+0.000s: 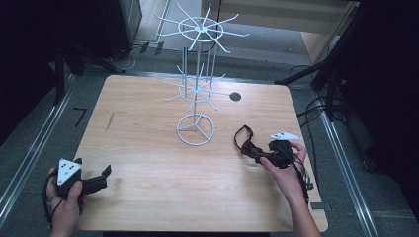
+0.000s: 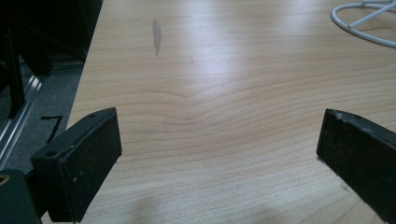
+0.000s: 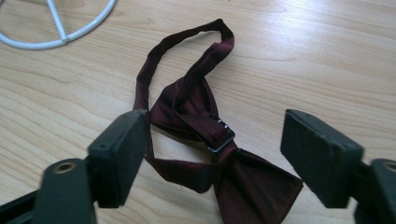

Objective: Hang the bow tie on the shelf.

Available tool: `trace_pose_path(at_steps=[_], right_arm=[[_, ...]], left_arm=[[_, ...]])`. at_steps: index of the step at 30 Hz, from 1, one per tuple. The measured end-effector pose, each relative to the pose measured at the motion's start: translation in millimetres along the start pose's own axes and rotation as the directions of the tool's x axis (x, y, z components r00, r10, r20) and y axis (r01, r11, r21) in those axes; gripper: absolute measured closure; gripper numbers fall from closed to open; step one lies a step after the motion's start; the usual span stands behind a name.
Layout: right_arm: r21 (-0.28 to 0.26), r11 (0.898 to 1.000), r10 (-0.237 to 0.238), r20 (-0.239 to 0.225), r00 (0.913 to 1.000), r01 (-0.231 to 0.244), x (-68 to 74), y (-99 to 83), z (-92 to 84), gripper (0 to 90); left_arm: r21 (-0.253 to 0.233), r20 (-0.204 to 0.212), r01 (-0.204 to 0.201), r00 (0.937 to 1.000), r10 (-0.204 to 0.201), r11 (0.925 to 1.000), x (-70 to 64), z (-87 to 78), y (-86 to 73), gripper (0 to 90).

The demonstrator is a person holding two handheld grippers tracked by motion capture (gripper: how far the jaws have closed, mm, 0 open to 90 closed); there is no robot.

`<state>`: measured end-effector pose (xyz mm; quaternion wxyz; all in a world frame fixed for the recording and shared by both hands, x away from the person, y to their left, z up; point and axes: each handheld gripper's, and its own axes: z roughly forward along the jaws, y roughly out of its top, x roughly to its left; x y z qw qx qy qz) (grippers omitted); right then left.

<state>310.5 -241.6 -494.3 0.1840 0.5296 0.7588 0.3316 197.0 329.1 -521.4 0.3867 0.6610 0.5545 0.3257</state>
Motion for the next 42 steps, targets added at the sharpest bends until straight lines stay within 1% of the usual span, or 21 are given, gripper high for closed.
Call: trace_pose_path(at_steps=[1,2,7,10,11,12,15,18,19,21,22,23,24,26,28,30,33,36,39,40,42], right_arm=[[0.015,1.0,-0.01,-0.011,0.9999,0.01,2.0,4.2,1.5,28.5],[0.027,1.0,-0.008,-0.02,0.9998,0.008,2.8,6.5,2.1,29.2],[0.109,0.994,-0.009,-0.016,0.9998,0.011,5.9,19.9,8.1,28.9],[0.178,0.983,-0.026,-0.033,0.9991,0.031,6.4,28.0,13.2,27.5],[0.178,0.983,-0.026,-0.033,0.9991,0.031,6.4,28.0,13.2,27.5],[0.212,0.976,-0.036,-0.038,0.9986,0.043,7.3,32.1,17.2,27.1],[0.262,0.964,-0.04,-0.059,0.9975,0.054,10.4,36.5,24.2,26.3],[0.29,0.955,-0.039,-0.063,0.9972,0.056,13.4,39.3,31.9,26.8],[0.305,0.951,-0.037,-0.067,0.997,0.056,14.0,39.8,34.5,27.0],[0.322,0.945,-0.05,-0.052,0.9974,0.064,14.8,39.6,40.6,28.1],[0.322,0.945,-0.05,-0.052,0.9974,0.064,14.8,39.6,40.6,28.1],[0.331,0.942,-0.044,-0.044,0.9981,0.056,15.4,39.2,43.0,29.2],[0.34,0.939,-0.05,-0.025,0.9984,0.056,15.6,37.8,47.0,33.1],[0.347,0.936,-0.056,-0.024,0.9981,0.061,14.7,35.7,49.6,37.1],[0.36,0.931,-0.062,-0.016,0.9979,0.064,14.1,33.7,51.4,41.9],[0.361,0.93,-0.058,-0.016,0.9982,0.06,12.4,32.0,52.3,46.5],[0.373,0.926,-0.05,-0.018,0.9986,0.053,10.9,29.7,53.6,53.1],[0.364,0.93,-0.036,-0.021,0.9991,0.041,8.7,28.8,52.7,60.4],[0.353,0.934,-0.049,-0.003,0.9988,0.047,6.6,27.5,51.6,70.4],[0.347,0.936,-0.052,-0.006,0.9986,0.051,5.7,26.9,51.1,72.5],[0.329,0.943,-0.052,-0.011,0.9986,0.053,4.9,25.1,50.6,73.9]], left_arm=[[0.003,0.004,-0.003,1.0,0.003,1.0,-0.1,0.2,0.1,0.5],[0.003,0.006,-0.002,1.0,0.002,1.0,-0.2,0.4,0.1,0.5],[0.008,0.01,-0.006,0.9999,0.005,1.0,-0.2,0.9,0.3,0.5],[0.01,0.012,-0.006,0.9999,0.006,0.9999,0.0,1.1,0.4,0.5],[0.012,0.014,-0.005,0.9999,0.005,0.9999,0.1,1.4,0.5,0.5],[0.014,0.018,-0.004,0.9998,0.004,0.9999,0.0,1.7,0.6,0.5],[0.014,0.019,-0.006,0.9998,0.006,0.9999,-0.1,1.8,0.6,0.5],[0.015,0.02,-0.007,0.9998,0.006,0.9999,-0.2,1.9,0.7,0.5],[0.015,0.021,-0.007,0.9998,0.006,0.9999,-0.1,2.0,0.6,0.5],[0.014,0.021,-0.004,0.9998,0.004,0.9999,0.0,2.2,0.6,0.5],[0.014,0.021,-0.004,0.9998,0.004,0.9999,0.0,2.2,0.6,0.5],[0.016,0.021,-0.003,0.9998,0.003,0.9999,0.1,2.1,0.7,0.5],[0.019,0.02,-0.002,0.9998,0.002,0.9998,0.1,2.2,0.8,0.5],[0.02,0.019,-0.001,0.9998,0.001,0.9998,0.0,2.5,0.9,0.5],[0.023,0.02,-0.004,0.9998,0.004,0.9997,-0.1,2.4,1.0,0.5],[0.023,0.02,-0.005,0.9998,0.005,0.9997,-0.1,2.4,1.0,0.5],[0.022,0.023,-0.004,0.9997,0.003,0.9997,0.0,2.5,1.0,0.5],[0.025,0.024,-0.007,0.9997,0.007,0.9997,0.1,2.5,1.1,0.5],[0.026,0.028,-0.01,0.9996,0.009,0.9996,0.2,2.6,1.1,0.5],[0.027,0.028,-0.012,0.9995,0.011,0.9996,0.3,2.6,1.2,0.5],[0.028,0.032,-0.012,0.9994,0.011,0.9995,0.3,2.7,1.2,0.5]])
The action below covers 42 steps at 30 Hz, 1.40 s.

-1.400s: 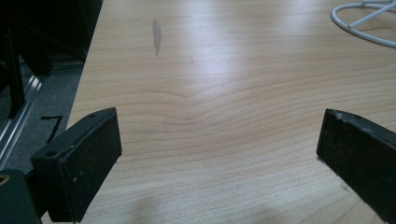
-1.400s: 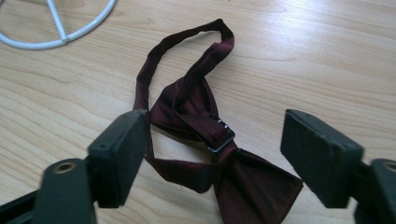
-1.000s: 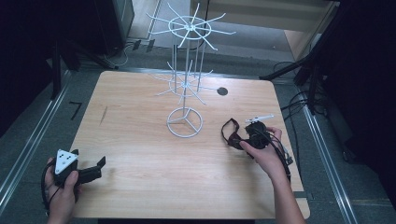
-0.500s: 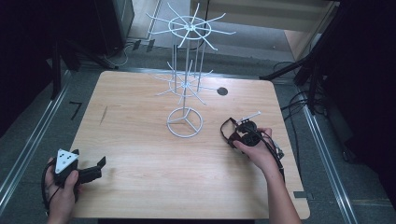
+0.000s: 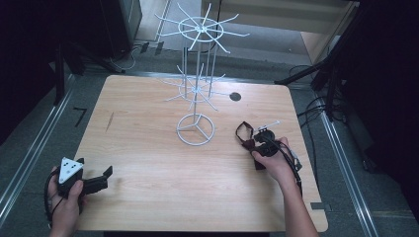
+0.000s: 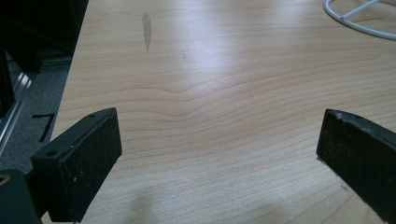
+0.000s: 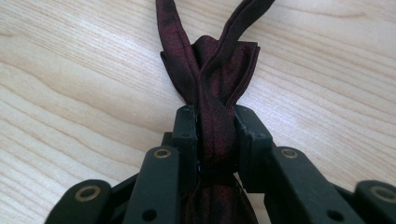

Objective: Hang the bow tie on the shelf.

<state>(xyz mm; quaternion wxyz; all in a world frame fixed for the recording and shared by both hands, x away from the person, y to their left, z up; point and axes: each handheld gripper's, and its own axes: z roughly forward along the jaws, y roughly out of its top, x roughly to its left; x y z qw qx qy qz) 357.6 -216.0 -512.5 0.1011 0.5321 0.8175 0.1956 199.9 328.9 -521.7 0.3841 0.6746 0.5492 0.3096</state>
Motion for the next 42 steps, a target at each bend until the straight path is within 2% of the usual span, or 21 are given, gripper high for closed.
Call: trace_pose_path(at_steps=[7,11,12,13,15,16,17,18,19,22,24,25,31,42], right_arm=[[-0.068,0.998,0.009,0.026,0.9996,-0.007,-5.1,-6.1,-0.3,74.3],[-0.153,0.988,0.024,0.04,0.9989,-0.017,-8.9,-7.9,-8.3,74.3],[-0.153,0.988,0.024,0.04,0.9989,-0.017,-8.9,-7.9,-8.3,74.3],[-0.203,0.979,0.028,0.05,0.9983,-0.018,-8.4,-7.8,-14.4,74.3],[-0.22,0.975,0.027,0.055,0.9981,-0.014,-8.0,-7.8,-16.1,74.3],[-0.257,0.966,0.028,0.051,0.9983,-0.014,-5.7,-7.4,-20.5,74.3],[-0.272,0.962,0.025,0.06,0.9979,-0.007,-4.3,-7.2,-22.6,74.3],[-0.272,0.962,0.025,0.06,0.9979,-0.007,-4.3,-7.2,-22.6,74.3],[-0.307,0.952,0.014,0.066,0.9977,0.007,-1.6,-6.7,-26.2,74.3],[-0.35,0.937,0.007,0.081,0.9967,0.022,2.7,-6.1,-30.9,74.3],[-0.372,0.928,0.001,0.088,0.9961,0.032,5.4,-5.6,-33.5,74.3],[-0.372,0.928,0.001,0.088,0.9961,0.032,5.4,-5.6,-33.5,74.3],[-0.447,0.893,-0.01,0.095,0.9954,0.052,15.4,-3.5,-41.8,74.2],[-0.536,0.844,0.014,0.072,0.9973,0.027,21.3,-1.6,-52.0,74.2]], left_arm=[[-0.002,0.01,0.007,0.9999,-0.007,1.0,0.6,0.1,0.0,0.5],[0.002,0.01,0.001,1.0,-0.001,1.0,0.5,0.3,0.1,0.5],[0.002,0.009,0.0,1.0,0.0,1.0,0.4,0.4,0.1,0.5],[0.002,0.009,0.001,1.0,-0.001,1.0,0.5,0.3,0.1,0.5],[0.003,0.009,0.002,1.0,-0.002,1.0,0.5,0.2,0.1,0.5],[0.003,0.01,0.003,1.0,-0.003,1.0,0.5,0.2,0.1,0.5],[0.002,0.009,0.003,1.0,-0.003,1.0,0.5,0.2,0.1,0.5],[0.002,0.009,0.003,1.0,-0.003,1.0,0.5,0.2,0.1,0.5],[0.001,0.008,0.004,1.0,-0.004,1.0,0.4,0.1,0.1,0.5],[-0.003,0.009,0.005,0.9999,-0.005,1.0,0.5,0.0,0.0,0.5],[-0.004,0.009,0.006,0.9999,-0.006,1.0,0.5,0.0,-0.1,0.5],[-0.004,0.009,0.006,0.9999,-0.006,1.0,0.5,0.0,-0.1,0.5],[-0.013,0.002,0.002,1.0,-0.002,0.9999,-0.1,-0.5,-0.5,0.5],[-0.045,-0.007,-0.006,1.0,0.006,0.999,-1.7,-1.8,-1.1,0.5]])
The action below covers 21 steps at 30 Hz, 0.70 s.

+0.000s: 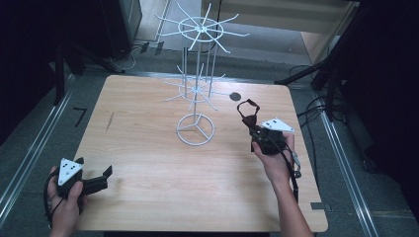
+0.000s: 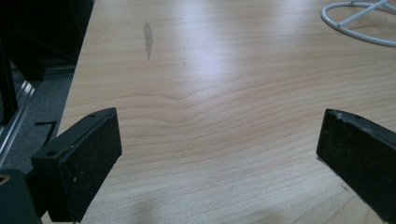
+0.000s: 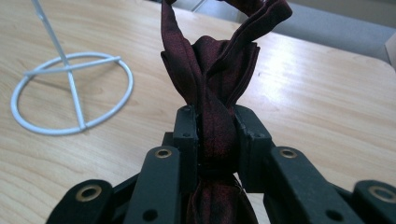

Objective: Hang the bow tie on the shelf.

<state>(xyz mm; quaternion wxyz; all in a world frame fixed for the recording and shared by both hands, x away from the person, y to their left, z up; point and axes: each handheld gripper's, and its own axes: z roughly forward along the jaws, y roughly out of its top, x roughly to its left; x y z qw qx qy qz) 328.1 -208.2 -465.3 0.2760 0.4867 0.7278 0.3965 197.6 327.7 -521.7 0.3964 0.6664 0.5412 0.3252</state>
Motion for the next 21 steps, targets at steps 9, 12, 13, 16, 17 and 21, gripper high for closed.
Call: trace_pose_path(at_steps=[9,12,13,16,17,21], right_arm=[[-0.064,0.998,0.012,-0.024,0.9996,-0.014,7.3,11.0,-6.8,74.1],[-0.076,0.997,0.013,-0.028,0.9995,-0.015,10.1,15.6,-7.9,74.1],[-0.08,0.997,0.012,-0.028,0.9995,-0.014,10.8,17.0,-7.7,74.1],[-0.086,0.996,0.017,-0.028,0.9995,-0.019,12.0,19.8,-6.9,74.1],[-0.086,0.996,0.02,-0.026,0.9995,-0.022,13.7,23.2,-6.2,74.1],[-0.101,0.994,0.036,-0.028,0.999,-0.039,16.0,30.0,-6.4,74.1]], left_arm=[[-0.038,-0.008,-0.006,1.0,0.005,0.9992,-0.7,-1.5,-0.3,0.5],[-0.041,-0.006,-0.01,0.9999,0.01,0.9991,-0.9,-1.4,-0.3,0.5],[-0.044,-0.008,-0.008,0.9999,0.008,0.999,-1.4,-1.3,-0.4,0.5],[-0.045,-0.01,-0.011,0.9999,0.01,0.9989,-1.7,-1.5,-0.5,0.5],[-0.045,-0.01,-0.011,0.9999,0.01,0.9989,-1.7,-1.5,-0.5,0.5],[-0.043,-0.011,-0.01,0.9999,0.009,0.999,-1.5,-1.2,-0.4,0.5]])
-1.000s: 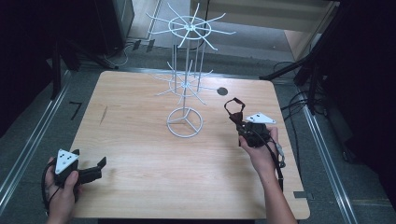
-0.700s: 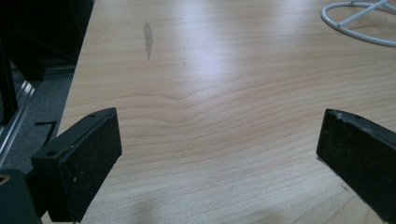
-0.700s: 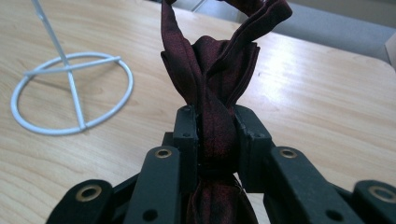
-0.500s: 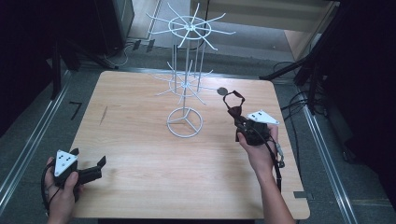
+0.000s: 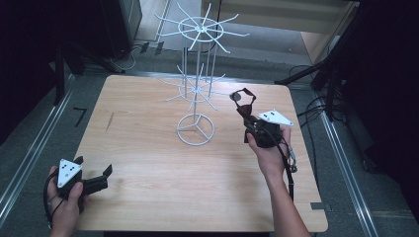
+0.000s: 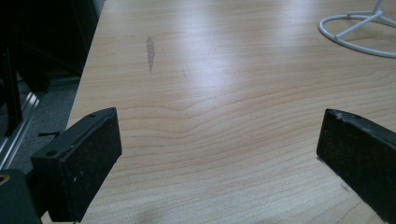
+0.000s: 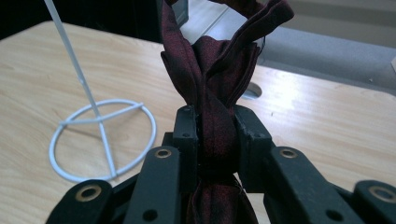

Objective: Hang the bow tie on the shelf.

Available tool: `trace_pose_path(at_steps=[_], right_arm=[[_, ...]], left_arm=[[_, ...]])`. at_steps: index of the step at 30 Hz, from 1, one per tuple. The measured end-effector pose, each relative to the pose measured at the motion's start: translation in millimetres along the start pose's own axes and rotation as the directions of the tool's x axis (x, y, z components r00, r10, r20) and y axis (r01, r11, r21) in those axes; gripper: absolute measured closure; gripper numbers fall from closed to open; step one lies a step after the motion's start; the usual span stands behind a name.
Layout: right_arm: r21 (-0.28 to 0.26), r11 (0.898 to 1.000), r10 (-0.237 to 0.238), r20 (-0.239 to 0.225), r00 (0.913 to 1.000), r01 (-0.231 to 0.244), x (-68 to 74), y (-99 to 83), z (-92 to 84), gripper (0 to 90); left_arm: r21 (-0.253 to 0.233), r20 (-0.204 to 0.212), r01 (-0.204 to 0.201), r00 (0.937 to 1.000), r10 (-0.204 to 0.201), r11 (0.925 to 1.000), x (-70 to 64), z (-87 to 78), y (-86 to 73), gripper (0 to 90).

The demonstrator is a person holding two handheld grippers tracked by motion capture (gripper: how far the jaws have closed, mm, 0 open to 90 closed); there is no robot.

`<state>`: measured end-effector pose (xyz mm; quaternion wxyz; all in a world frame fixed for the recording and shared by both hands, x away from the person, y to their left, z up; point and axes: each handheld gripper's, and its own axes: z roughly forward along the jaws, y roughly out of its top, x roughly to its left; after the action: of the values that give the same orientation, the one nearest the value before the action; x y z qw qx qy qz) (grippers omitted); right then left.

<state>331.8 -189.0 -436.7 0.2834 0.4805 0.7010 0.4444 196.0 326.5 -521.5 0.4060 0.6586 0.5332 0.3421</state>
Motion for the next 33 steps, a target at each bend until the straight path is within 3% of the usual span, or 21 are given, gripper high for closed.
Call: trace_pose_path(at_steps=[14,33], right_arm=[[-0.044,0.998,0.038,0.003,0.9993,-0.038,4.9,18.8,-0.7,74.0],[-0.088,0.996,0.012,-0.024,0.9996,-0.014,16.7,26.3,-13.8,73.9]], left_arm=[[0.011,0.013,-0.002,0.9999,0.001,0.9999,0.1,0.3,0.3,0.5],[0.015,0.019,0.001,0.9998,-0.002,0.9999,0.4,1.1,0.4,0.5]])
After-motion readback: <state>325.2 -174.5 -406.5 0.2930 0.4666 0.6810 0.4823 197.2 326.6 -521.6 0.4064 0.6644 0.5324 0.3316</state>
